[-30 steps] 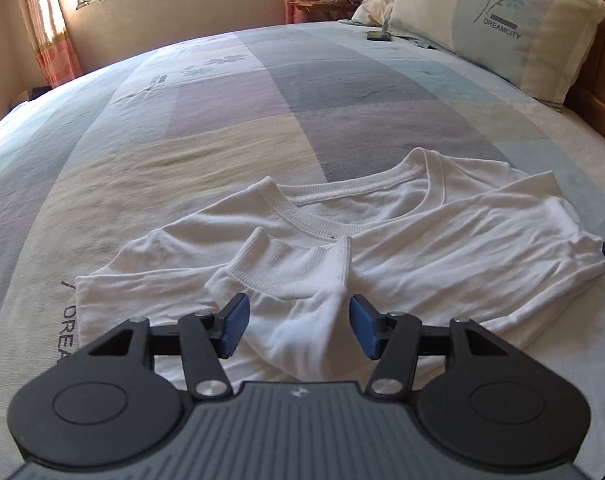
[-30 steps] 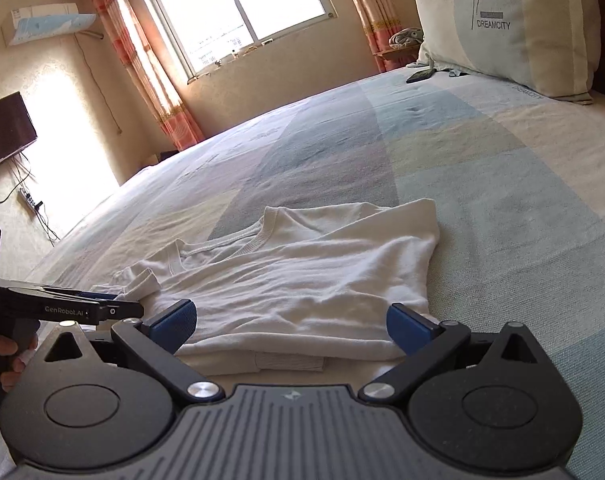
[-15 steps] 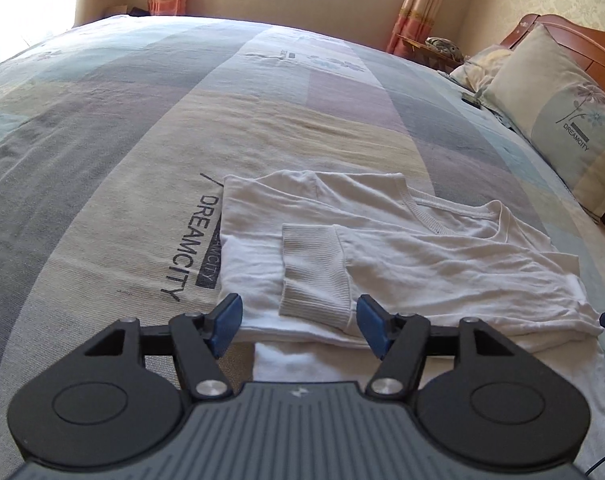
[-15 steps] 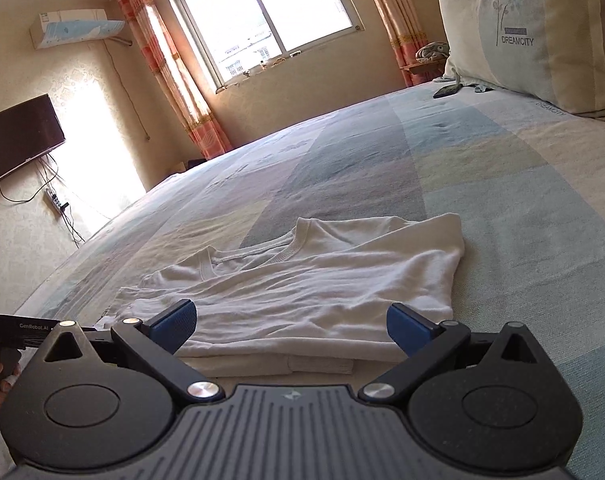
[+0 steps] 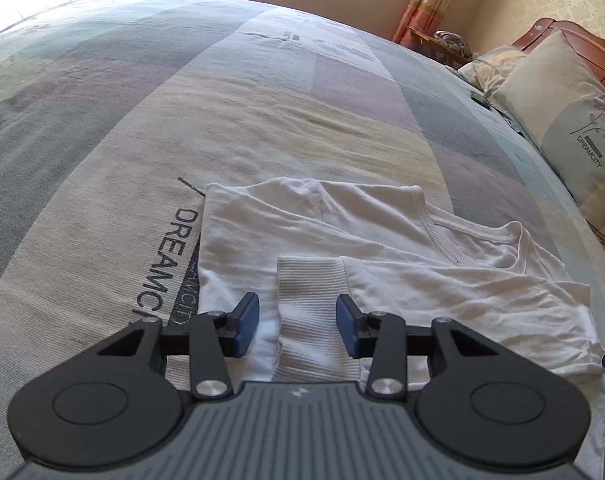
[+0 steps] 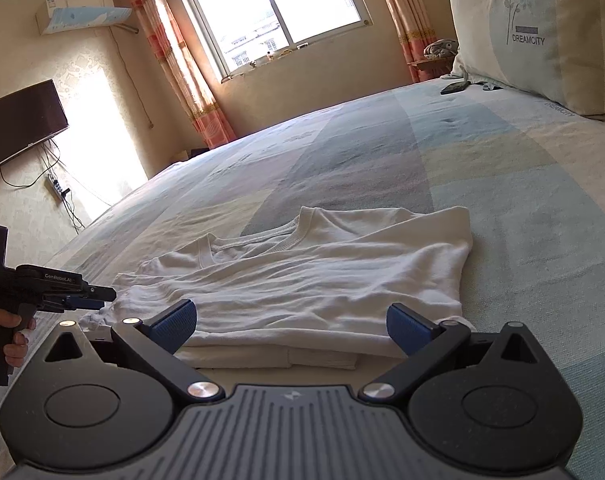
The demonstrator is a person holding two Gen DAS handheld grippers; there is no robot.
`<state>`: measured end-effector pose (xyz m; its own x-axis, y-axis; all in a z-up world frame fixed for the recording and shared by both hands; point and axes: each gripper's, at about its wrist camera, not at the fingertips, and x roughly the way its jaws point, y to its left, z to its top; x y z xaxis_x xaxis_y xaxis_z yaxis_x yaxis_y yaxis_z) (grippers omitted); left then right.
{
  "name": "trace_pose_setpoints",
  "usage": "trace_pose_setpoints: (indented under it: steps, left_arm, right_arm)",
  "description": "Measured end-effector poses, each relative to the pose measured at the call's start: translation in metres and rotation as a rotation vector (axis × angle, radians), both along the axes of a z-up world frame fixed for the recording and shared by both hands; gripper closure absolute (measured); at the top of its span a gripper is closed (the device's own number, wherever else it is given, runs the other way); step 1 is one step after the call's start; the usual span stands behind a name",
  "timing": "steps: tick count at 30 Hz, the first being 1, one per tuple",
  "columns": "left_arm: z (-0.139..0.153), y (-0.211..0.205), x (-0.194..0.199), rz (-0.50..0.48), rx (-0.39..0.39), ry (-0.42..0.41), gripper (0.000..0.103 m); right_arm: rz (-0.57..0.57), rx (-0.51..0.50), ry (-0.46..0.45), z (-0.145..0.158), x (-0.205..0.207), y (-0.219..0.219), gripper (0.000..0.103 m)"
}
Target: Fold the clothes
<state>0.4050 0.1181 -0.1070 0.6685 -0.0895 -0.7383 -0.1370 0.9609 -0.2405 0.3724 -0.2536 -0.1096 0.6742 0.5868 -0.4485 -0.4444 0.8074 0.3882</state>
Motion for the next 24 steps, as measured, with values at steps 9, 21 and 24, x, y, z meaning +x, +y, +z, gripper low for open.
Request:
trace_pose_setpoints:
  steps: [9,21,24]
  left_arm:
    - [0.014,-0.011,-0.008,-0.048,0.112,-0.079,0.098]
    - [0.029,-0.032,-0.006,-0.169,0.012,-0.112,0.099]
    - [0.017,-0.049,0.004,-0.185,-0.005,-0.071,0.092]
  right_arm:
    - [-0.022,-0.009,-0.014,0.0,0.0,-0.003,0.0]
    - [0.012,0.0,-0.048,0.005,0.019,0.001,0.0]
    - [-0.008,-0.046,0.08,-0.01,0.035,0.007,0.0]
